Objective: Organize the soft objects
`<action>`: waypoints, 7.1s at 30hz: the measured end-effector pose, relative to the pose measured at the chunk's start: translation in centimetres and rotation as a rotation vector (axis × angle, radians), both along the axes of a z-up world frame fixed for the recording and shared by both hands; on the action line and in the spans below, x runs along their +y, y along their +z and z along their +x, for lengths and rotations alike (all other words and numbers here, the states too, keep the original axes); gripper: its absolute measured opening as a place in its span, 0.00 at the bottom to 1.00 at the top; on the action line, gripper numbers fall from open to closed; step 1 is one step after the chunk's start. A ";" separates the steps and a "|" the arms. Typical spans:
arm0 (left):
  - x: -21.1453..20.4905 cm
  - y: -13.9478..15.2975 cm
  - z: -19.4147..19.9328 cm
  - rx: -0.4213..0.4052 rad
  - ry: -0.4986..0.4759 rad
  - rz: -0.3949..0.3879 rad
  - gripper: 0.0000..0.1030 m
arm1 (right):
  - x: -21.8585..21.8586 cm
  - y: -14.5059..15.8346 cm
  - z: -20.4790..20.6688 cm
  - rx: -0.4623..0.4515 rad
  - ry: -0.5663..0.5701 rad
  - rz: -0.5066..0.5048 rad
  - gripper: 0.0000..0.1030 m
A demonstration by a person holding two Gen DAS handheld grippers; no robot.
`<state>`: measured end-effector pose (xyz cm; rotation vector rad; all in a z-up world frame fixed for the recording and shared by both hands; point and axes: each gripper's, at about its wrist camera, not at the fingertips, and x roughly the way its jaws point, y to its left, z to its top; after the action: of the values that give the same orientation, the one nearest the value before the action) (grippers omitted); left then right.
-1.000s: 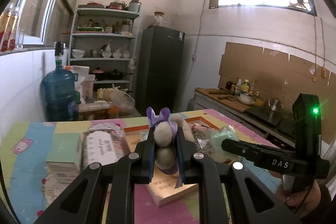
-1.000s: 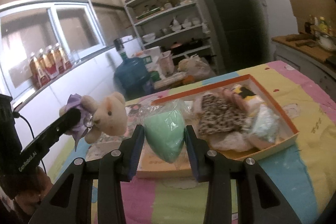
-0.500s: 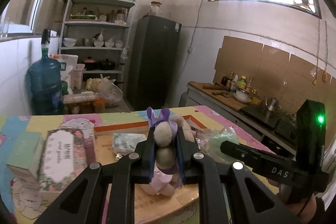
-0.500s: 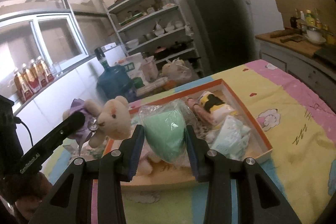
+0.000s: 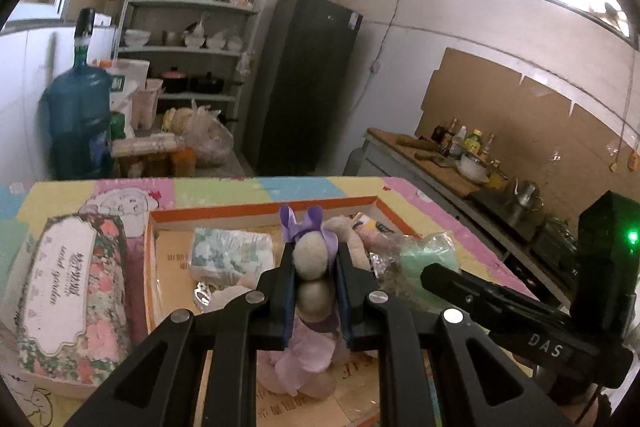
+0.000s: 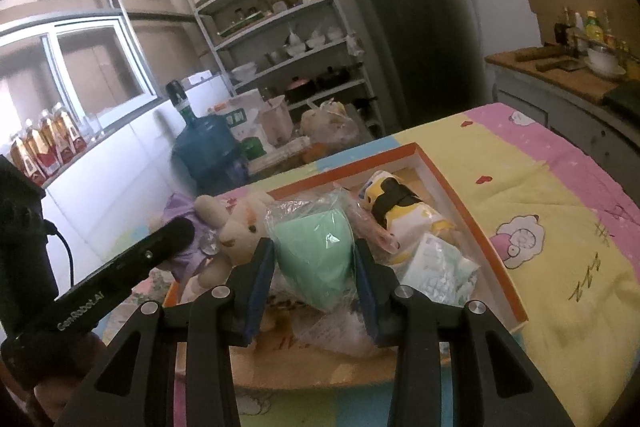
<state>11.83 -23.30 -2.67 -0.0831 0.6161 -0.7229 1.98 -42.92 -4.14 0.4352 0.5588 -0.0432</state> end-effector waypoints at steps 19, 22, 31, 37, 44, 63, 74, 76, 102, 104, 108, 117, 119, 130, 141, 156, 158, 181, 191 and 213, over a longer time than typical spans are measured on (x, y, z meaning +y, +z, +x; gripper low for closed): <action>0.8 -3.3 3.9 0.173 0.052 -0.019 0.43 | 0.7 -2.4 3.0 0.075 0.019 -0.006 0.43; 0.7 -2.9 3.4 0.154 0.067 0.006 0.49 | 0.8 -2.2 2.8 0.068 0.016 -0.009 0.51; 1.8 -1.0 1.3 0.070 0.098 0.016 0.71 | 1.2 -1.0 1.5 0.034 -0.018 -0.032 0.66; 3.2 0.4 -0.2 0.033 0.115 0.005 0.71 | 2.0 0.4 0.3 0.001 -0.023 -0.048 0.66; 5.4 1.6 -2.2 0.002 0.158 0.027 0.71 | 3.5 1.7 -1.2 -0.033 -0.045 -0.089 0.66; 11.7 5.3 -11.7 -0.218 0.353 0.148 0.71 | 12.8 4.0 -5.6 -0.062 -0.017 -0.189 0.72; 17.1 3.8 -15.3 -0.178 0.421 0.135 0.71 | 17.5 4.2 -10.1 -0.097 -0.079 -0.250 0.75; 18.2 3.4 -15.8 -0.167 0.428 0.124 0.71 | 18.6 4.2 -10.9 -0.098 -0.072 -0.267 0.75; 22.5 3.5 -21.8 -0.242 0.484 0.170 0.71 | 25.0 5.2 -17.5 -0.177 -0.081 -0.371 0.76; 22.4 3.5 -21.9 -0.244 0.485 0.171 0.71 | 25.0 5.3 -17.6 -0.178 -0.081 -0.369 0.76; 22.5 3.5 -21.9 -0.247 0.488 0.167 0.71 | 25.1 5.3 -17.7 -0.180 -0.078 -0.372 0.76; 22.7 3.7 -22.4 -0.253 0.494 0.164 0.71 | 25.4 5.5 -18.0 -0.184 -0.073 -0.373 0.76; 22.7 3.7 -22.4 -0.253 0.494 0.164 0.71 | 25.4 5.5 -18.0 -0.184 -0.073 -0.373 0.76; 22.7 3.7 -22.5 -0.252 0.495 0.161 0.71 | 25.7 5.8 -18.2 -0.186 -0.069 -0.374 0.76; 22.7 3.7 -22.5 -0.252 0.495 0.163 0.71 | 25.9 5.8 -18.2 -0.187 -0.069 -0.375 0.76; 22.7 3.7 -22.5 -0.252 0.494 0.162 0.71 | 26.4 6.0 -18.2 -0.190 -0.065 -0.376 0.76; 22.7 3.7 -22.5 -0.252 0.495 0.162 0.71 | 26.3 6.0 -18.2 -0.191 -0.066 -0.377 0.76; 22.8 3.6 -22.6 -0.250 0.496 0.160 0.71 | 26.6 6.1 -18.1 -0.192 -0.064 -0.378 0.76; 22.8 3.6 -22.6 -0.250 0.497 0.161 0.71 | 26.6 6.0 -18.1 -0.192 -0.064 -0.377 0.76; 22.8 3.6 -22.6 -0.249 0.497 0.159 0.71 | 26.9 6.0 -18.1 -0.193 -0.064 -0.378 0.76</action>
<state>-10.75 -0.49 0.94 0.0031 0.3883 -0.1967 -16.16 -16.07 1.90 0.0865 0.3358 -0.1636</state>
